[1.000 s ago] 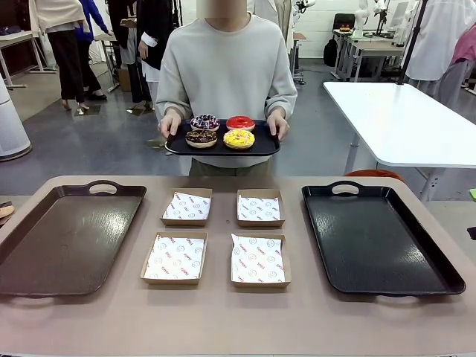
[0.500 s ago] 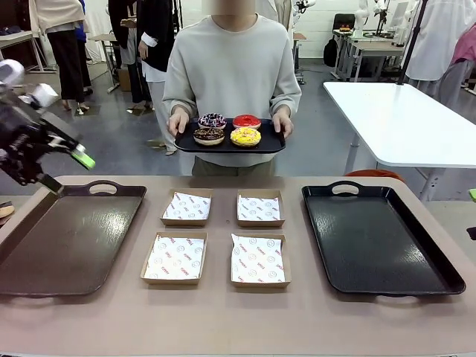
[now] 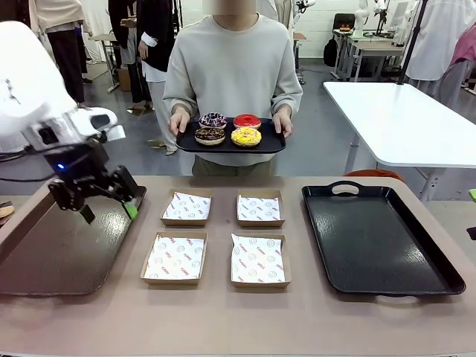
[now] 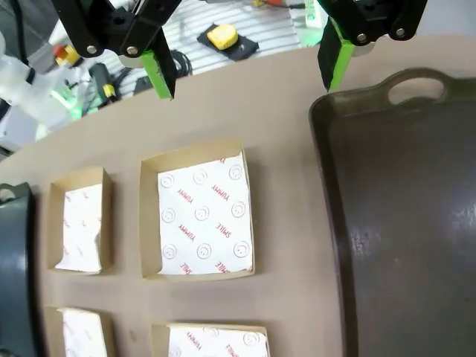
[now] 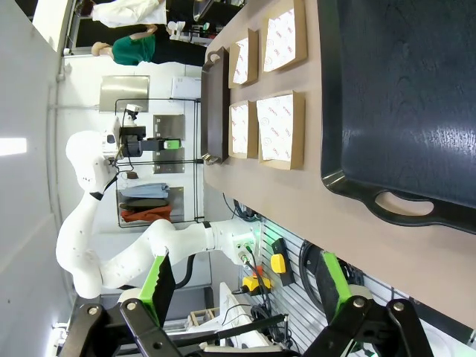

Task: Individually package the donuts and arrange them on the tray.
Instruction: Pick up one Paper togo box.

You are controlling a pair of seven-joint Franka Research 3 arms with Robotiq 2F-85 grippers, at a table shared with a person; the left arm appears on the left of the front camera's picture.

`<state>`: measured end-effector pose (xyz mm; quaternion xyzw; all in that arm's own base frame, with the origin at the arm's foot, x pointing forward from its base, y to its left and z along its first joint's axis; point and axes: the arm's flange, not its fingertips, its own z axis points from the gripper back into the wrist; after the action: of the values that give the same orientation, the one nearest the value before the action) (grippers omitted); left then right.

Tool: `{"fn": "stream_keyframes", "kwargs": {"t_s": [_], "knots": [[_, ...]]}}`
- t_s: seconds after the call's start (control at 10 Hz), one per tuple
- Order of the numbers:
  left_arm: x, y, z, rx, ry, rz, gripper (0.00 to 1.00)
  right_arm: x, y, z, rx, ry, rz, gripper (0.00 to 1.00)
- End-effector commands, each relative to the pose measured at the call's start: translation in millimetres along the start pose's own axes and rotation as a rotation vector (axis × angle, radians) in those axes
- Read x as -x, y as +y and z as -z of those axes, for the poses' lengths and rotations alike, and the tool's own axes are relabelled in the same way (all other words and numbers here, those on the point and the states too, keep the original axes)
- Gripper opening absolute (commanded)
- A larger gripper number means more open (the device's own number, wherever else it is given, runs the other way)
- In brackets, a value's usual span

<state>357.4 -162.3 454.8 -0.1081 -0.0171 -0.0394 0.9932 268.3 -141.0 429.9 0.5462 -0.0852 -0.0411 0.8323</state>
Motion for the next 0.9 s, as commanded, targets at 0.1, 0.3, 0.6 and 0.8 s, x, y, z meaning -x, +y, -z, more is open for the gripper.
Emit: {"fn": "stream_keyframes", "kwargs": {"t_s": [0.1,0.3,0.6,0.8], "knots": [[0.2,-24.0,50.1,-0.125,-0.095,-0.028,1.00,-1.3,1.2,0.6,-0.011,-0.005,-0.004,1.00],[-7.2,-28.8,87.8,-0.174,-0.089,-0.031,1.00,-1.3,1.2,0.6,-0.011,-0.005,-0.004,1.00],[-21.5,-36.2,124.0,-0.190,-0.047,-0.062,1.00,-1.3,1.2,0.6,-0.011,-0.005,-0.004,1.00],[-25.5,-42.0,127.9,-0.179,-0.053,-0.067,1.00,-1.3,1.2,0.6,-0.011,-0.005,-0.004,1.00]]}}
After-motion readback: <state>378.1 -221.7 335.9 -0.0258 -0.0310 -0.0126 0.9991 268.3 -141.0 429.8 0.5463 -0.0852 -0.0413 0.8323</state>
